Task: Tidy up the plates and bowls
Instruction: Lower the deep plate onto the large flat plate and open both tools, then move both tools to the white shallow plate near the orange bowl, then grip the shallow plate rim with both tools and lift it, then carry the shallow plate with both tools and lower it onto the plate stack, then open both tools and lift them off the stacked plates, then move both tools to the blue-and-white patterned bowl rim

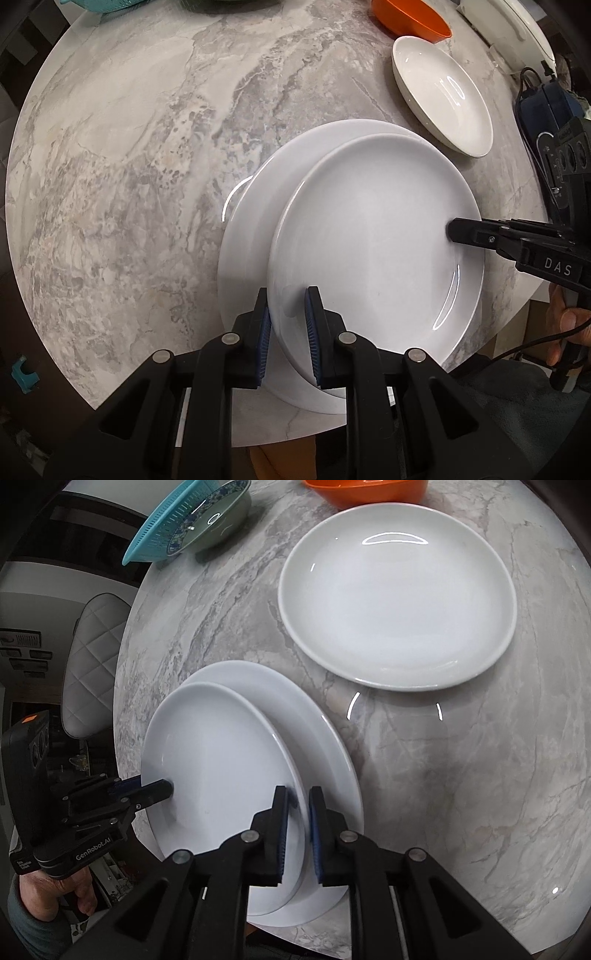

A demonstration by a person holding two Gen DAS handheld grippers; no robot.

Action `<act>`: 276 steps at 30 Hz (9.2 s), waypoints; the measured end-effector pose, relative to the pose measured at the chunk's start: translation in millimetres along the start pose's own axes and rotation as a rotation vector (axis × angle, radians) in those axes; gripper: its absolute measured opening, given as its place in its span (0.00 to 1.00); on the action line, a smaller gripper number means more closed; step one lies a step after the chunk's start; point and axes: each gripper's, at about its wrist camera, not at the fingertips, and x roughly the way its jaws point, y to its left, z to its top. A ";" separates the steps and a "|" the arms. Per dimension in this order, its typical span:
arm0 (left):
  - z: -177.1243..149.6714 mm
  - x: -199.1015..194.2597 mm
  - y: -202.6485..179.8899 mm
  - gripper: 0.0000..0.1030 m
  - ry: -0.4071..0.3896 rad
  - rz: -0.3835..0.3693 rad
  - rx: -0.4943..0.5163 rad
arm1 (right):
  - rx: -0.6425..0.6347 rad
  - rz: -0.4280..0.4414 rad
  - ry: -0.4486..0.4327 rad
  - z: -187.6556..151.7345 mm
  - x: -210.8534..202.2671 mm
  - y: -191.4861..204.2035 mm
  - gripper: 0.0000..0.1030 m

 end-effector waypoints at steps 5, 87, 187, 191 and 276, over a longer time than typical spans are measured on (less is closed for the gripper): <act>11.3 9.1 1.7 0.17 -0.003 0.014 0.011 | -0.012 -0.011 -0.005 -0.6 4.6 3.8 0.13; 220.4 59.5 -85.6 0.61 -0.084 -0.291 0.068 | 0.013 0.384 -0.161 104.4 -86.8 -152.6 0.67; -17.8 -29.4 34.6 0.06 -0.070 -0.334 -0.225 | -0.065 0.356 0.100 20.7 -16.1 1.3 0.12; -23.0 -19.7 37.7 0.06 -0.072 -0.310 -0.227 | -0.075 0.318 0.105 15.0 -3.3 5.6 0.12; 271.2 -48.7 138.2 0.97 -0.378 -0.129 -0.284 | -0.041 0.251 -0.135 278.8 -30.6 48.0 0.67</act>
